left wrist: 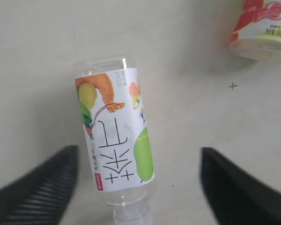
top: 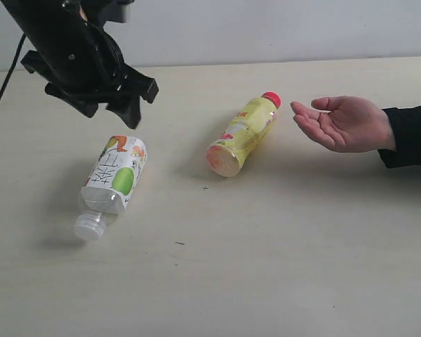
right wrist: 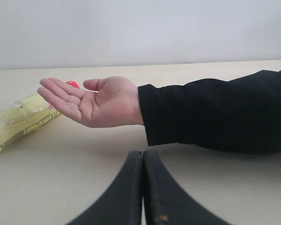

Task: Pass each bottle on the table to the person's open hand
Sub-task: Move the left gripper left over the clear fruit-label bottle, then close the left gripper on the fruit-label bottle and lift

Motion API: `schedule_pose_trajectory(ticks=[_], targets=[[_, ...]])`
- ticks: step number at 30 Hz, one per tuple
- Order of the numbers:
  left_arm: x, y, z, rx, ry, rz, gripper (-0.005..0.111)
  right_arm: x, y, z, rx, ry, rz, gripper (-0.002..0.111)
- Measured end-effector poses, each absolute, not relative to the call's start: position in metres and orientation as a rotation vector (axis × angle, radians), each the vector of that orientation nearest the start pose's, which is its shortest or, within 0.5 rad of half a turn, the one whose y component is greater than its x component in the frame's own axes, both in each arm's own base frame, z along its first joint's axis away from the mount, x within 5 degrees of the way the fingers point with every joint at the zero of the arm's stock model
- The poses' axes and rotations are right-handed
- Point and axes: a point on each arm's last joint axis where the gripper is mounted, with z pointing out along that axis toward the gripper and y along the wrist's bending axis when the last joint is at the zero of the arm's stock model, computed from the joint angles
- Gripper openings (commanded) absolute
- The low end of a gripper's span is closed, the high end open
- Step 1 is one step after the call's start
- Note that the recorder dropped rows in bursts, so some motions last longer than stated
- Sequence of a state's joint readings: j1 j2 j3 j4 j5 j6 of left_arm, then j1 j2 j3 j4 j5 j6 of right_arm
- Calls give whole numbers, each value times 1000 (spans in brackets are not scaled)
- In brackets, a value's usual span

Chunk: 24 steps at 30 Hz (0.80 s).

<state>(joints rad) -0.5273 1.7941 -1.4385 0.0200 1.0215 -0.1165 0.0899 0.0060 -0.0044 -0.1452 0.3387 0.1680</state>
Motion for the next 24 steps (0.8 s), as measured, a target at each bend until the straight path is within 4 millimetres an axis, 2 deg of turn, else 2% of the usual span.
schedule_pose_trajectory(ticks=[7,13,24], targets=[[334,-189,217,630,2881,-9,105,54,0,184,-20,1820,42,0],[344,-194,187,606,2899,0,105,54,0,184,-20,1820,42,0],[344,-190,150,600,2922,38,105,54,0,184,-20,1820,42,0]])
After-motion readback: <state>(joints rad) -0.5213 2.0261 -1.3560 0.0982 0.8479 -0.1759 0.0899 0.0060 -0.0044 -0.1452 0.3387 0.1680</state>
